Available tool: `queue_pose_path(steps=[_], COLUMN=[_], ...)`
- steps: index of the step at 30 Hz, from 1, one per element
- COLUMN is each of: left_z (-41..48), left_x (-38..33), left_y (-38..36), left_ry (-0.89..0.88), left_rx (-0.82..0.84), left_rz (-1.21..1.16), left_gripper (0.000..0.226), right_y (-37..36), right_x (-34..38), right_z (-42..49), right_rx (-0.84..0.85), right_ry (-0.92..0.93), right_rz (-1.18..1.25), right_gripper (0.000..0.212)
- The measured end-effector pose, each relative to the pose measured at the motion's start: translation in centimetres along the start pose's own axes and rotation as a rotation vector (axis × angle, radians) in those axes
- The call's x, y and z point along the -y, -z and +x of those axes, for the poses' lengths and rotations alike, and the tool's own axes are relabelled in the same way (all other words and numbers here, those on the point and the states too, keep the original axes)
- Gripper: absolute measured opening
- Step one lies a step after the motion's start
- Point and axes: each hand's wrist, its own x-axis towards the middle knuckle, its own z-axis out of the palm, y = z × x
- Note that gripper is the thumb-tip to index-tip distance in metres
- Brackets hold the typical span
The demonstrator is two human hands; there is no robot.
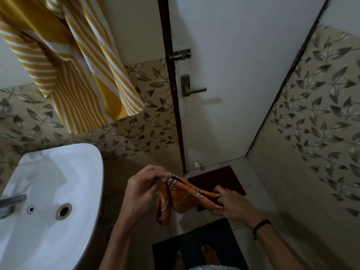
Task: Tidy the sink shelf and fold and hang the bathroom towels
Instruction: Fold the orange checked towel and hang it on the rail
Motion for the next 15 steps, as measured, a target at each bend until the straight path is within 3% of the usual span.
queue_pose_path(steps=[2,4,8,12,15], left_z=[0.6,1.0,0.7,0.4,0.7], left_x=[-0.6,-0.4,0.7,0.4,0.2], left_y=[-0.2,0.9,4.1,5.2,4.9], left_ry=[-0.021,0.003,0.039,0.081,0.079], left_rx=[0.002,-0.045,-0.139,-0.22,-0.227], left_rz=[0.025,0.061,0.204,0.277,0.278], left_gripper=[0.026,0.028,0.031,0.039,0.038], right_y=[-0.2,0.3,2.3,4.8,6.9], right_x=[0.6,0.5,-1.1,-1.2,0.2], right_z=[0.5,0.4,-1.3,-3.7,-4.6], right_rx=[-0.004,-0.1,-0.299,-0.559,-0.573], right_ry=[-0.049,-0.038,0.059,0.203,0.331], right_rz=[-0.031,-0.004,0.194,0.643,0.827], right_gripper=[0.047,0.042,0.053,0.027,0.02])
